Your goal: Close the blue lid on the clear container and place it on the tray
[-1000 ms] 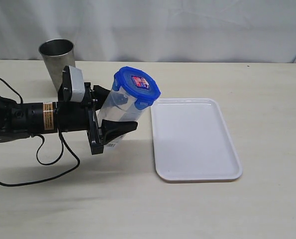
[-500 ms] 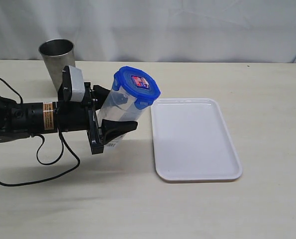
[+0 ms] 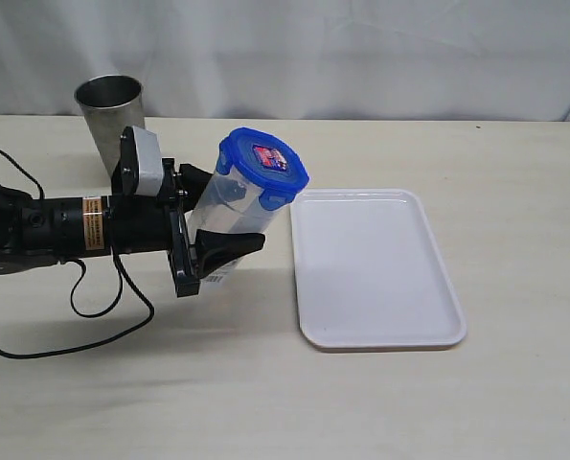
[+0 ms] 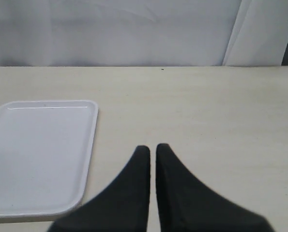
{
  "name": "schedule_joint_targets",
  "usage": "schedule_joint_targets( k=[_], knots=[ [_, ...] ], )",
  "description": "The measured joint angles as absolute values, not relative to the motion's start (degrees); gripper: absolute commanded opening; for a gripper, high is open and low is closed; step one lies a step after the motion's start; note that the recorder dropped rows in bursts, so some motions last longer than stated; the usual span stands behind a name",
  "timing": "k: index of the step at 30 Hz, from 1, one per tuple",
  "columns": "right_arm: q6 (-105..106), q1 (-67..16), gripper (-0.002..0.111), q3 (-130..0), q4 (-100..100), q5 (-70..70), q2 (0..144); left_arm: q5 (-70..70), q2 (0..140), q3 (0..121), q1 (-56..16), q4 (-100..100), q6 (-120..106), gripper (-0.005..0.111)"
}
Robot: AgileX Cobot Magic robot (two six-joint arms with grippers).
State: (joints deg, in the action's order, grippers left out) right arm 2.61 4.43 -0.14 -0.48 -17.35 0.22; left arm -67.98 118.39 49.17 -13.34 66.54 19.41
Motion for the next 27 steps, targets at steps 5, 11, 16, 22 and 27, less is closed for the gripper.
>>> schedule_joint_targets(
  k=[5,11,16,22,27],
  knots=[
    [1.7,4.43,0.005,-0.14,-0.48,-18.81,0.22,-67.98,118.39,49.17,-13.34,66.54,19.41,0.0],
    [0.85,4.43,0.005,-0.14,-0.48,-19.33,0.22,-67.98,118.39,49.17,-13.34,66.54,19.41,0.0],
    [0.65,4.43,0.005,-0.14,-0.48,-19.33,0.22,-67.98,118.39,49.17,-13.34,66.31,19.41,0.0],
    [0.65,4.43,0.005,-0.14,-0.48,-19.44,0.22,-67.85,118.39,50.16,-14.45,63.65,19.21,0.0],
    [0.65,4.43,0.005,-0.14,-0.48,-19.55,0.22,-61.73,118.39,55.39,-19.1,63.05,19.13,0.0]
  ],
)
